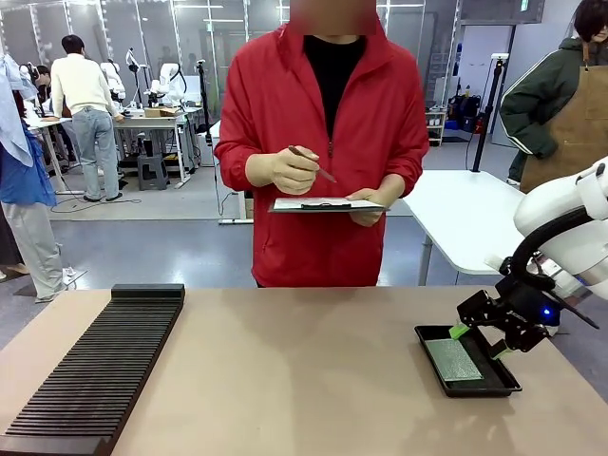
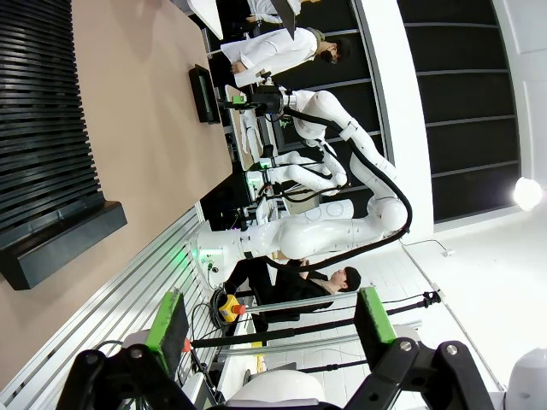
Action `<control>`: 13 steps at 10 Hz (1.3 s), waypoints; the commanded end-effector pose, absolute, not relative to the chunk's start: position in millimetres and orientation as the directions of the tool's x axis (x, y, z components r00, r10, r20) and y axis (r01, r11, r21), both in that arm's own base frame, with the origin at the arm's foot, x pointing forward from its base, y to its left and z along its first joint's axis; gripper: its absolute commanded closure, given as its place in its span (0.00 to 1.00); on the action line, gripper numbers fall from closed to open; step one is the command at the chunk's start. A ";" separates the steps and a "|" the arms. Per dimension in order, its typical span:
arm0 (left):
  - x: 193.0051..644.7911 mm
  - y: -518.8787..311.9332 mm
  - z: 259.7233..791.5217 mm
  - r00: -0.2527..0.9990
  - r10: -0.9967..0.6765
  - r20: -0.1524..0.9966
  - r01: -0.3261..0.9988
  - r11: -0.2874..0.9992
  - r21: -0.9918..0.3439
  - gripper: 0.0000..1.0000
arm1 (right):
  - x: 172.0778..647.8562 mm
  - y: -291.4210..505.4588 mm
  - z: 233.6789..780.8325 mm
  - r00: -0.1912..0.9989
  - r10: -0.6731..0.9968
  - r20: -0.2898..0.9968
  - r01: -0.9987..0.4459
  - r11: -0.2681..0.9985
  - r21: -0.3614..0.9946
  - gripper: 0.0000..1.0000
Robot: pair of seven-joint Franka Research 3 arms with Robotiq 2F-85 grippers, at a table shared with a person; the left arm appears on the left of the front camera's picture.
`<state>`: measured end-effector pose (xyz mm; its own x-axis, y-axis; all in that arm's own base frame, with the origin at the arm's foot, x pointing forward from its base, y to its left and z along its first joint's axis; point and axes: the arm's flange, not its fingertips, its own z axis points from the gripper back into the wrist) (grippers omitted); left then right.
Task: Inspect the PCB.
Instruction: Place the Blank PCB in the ESD tray.
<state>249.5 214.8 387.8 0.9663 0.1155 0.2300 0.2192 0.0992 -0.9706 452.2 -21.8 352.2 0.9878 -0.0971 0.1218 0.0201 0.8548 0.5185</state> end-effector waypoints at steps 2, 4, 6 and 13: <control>246.5 213.5 390.5 0.967 0.108 0.231 0.219 0.108 -0.970 0.00 | 453.5 -20.8 351.6 0.988 -0.091 0.124 0.015 0.856 0.516 0.00; 246.5 213.5 390.5 0.967 0.108 0.231 0.219 0.108 -0.970 0.00 | 452.2 -21.8 352.2 0.988 -0.097 0.122 0.020 0.855 0.519 0.00; 246.5 213.5 390.5 0.967 0.108 0.231 0.219 0.108 -0.970 0.00 | 432.5 -39.4 393.8 0.990 -0.127 0.067 0.056 0.772 0.633 0.00; 246.5 213.5 390.5 0.967 0.108 0.231 0.219 0.108 -0.970 0.00 | 320.6 -203.7 445.3 0.982 -0.185 -0.034 0.099 0.354 0.930 0.00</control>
